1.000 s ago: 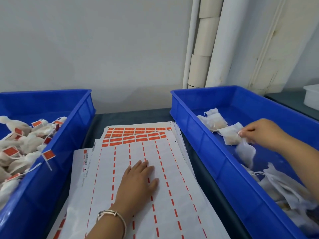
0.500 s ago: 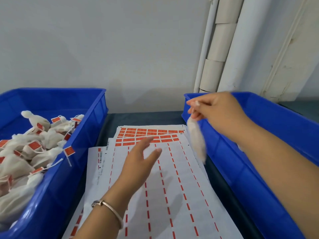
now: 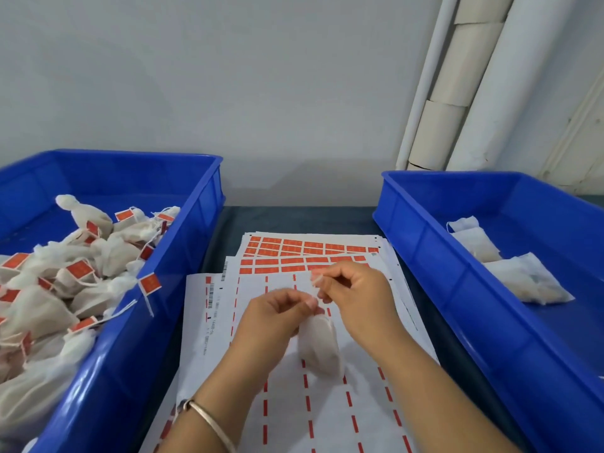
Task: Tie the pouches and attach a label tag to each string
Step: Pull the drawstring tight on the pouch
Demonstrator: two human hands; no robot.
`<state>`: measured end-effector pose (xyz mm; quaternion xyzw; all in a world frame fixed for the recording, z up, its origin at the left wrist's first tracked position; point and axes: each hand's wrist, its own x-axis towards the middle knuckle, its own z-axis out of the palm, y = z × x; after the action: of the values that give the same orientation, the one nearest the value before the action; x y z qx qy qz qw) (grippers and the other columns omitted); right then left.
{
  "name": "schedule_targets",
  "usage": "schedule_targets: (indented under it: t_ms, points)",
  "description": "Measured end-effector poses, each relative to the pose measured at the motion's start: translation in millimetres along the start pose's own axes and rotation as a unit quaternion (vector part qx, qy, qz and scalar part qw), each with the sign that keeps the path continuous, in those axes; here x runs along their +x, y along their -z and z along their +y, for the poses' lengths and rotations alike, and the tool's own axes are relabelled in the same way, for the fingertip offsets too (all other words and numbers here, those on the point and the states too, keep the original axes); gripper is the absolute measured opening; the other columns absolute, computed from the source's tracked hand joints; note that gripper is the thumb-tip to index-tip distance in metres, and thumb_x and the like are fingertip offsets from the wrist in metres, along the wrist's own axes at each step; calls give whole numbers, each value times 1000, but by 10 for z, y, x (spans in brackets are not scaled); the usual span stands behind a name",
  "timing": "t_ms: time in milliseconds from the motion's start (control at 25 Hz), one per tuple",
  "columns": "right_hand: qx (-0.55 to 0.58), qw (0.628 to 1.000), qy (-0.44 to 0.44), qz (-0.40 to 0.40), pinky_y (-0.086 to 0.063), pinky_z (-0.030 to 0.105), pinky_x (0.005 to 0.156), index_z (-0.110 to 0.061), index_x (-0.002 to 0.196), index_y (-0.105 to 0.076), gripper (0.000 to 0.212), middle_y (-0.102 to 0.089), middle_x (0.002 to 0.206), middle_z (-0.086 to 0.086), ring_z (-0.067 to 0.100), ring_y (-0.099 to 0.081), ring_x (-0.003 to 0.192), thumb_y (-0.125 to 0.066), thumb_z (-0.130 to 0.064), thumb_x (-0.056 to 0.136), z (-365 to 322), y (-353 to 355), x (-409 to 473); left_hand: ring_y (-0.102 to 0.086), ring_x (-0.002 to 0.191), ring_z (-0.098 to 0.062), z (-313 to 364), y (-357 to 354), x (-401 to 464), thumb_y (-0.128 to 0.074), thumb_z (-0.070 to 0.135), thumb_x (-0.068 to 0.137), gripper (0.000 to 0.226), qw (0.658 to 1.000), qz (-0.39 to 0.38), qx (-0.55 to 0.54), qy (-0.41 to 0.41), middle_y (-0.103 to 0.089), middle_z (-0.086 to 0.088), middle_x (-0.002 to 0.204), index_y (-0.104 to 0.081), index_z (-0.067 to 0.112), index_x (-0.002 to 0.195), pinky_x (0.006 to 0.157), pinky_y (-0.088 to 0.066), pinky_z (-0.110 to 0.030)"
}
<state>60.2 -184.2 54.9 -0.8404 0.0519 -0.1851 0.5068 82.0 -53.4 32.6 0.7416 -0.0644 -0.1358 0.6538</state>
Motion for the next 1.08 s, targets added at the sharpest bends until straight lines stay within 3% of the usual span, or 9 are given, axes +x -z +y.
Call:
schedule_targets:
  t_ms: [160, 280, 360, 480, 600, 760, 840, 1000, 1080]
  points:
    - [23, 990, 9, 135, -41, -1, 59, -40, 70, -59, 29, -65, 67, -21, -9, -60, 76, -62, -19, 89, 242, -65, -13, -65, 72, -2, -113, -63, 0, -65, 30, 85, 16, 995, -72, 14, 64, -71, 14, 79, -74, 37, 73, 72, -50, -21]
    - [35, 991, 2, 131, -41, -2, 58, -36, 71, -62, 25, -65, 74, -28, -11, -60, 77, -62, -20, 89, 358, -119, -7, -67, 78, -10, -97, -39, 6, -66, 24, 85, 17, 989, -117, -7, 95, -72, 6, 81, -75, 26, 70, 77, -55, -27]
    - [83, 992, -36, 92, -50, 6, 59, -33, 75, -66, 19, -67, 73, -24, -5, -63, 73, -61, -22, 89, 419, -167, -13, -66, 83, -20, -85, 1, 0, -65, 18, 85, 20, 987, -114, -46, 99, -72, -1, 82, -73, 19, 66, 78, -55, -29]
    - [175, 976, -124, 37, -58, 23, 66, -28, 83, -70, 21, -72, 76, -14, 6, -70, 72, -53, -36, 93, 451, -165, 19, -65, 78, -16, -74, 27, -8, -65, 17, 82, 20, 987, -54, -139, 54, -70, -1, 80, -71, 19, 64, 70, -54, -25]
    - [257, 951, -172, -15, -55, 18, 66, -35, 93, -63, 29, -73, 89, -15, 8, -71, 81, -43, -56, 87, 434, -103, 36, -67, 80, -17, -56, 59, 13, -62, 22, 82, 18, 974, -1, -223, 37, -71, 0, 85, -73, 22, 68, 70, -54, -27]
    - [118, 969, -83, -200, -46, 5, 72, -51, 114, -49, 58, -56, 106, -43, -8, -55, 104, -52, -74, 61, 378, -169, -92, -68, 79, -21, -67, 94, 24, -56, 20, 88, 19, 958, 8, -286, 14, -70, -8, 85, -71, 17, 76, 68, -55, -29]
    - [50, 970, -52, -234, -42, 4, 77, -54, 123, -42, 67, -47, 118, -40, -9, -49, 106, -66, -67, 62, 378, -235, -136, -67, 75, -21, -70, 76, 14, -57, 23, 84, 18, 961, -2, -277, 2, -68, -7, 77, -71, 19, 73, 65, -55, -29]
    - [6, 977, -66, -202, -43, 5, 65, -47, 87, -59, 8, -61, 86, -33, -5, -59, 83, -66, -44, 83, 400, -278, -144, -64, 68, -15, -58, 55, 0, -60, 33, 72, 16, 972, -5, -234, -15, -65, -3, 72, -71, 23, 68, 63, -54, -23]
    - [11, 977, -91, -192, -42, 11, 65, -34, 72, -68, 18, -65, 78, -27, 3, -62, 80, -62, -45, 85, 420, -243, -128, -64, 67, -11, -56, 99, 12, -62, 35, 69, 15, 970, 19, -243, -10, -65, 0, 70, -72, 24, 69, 63, -53, -21]
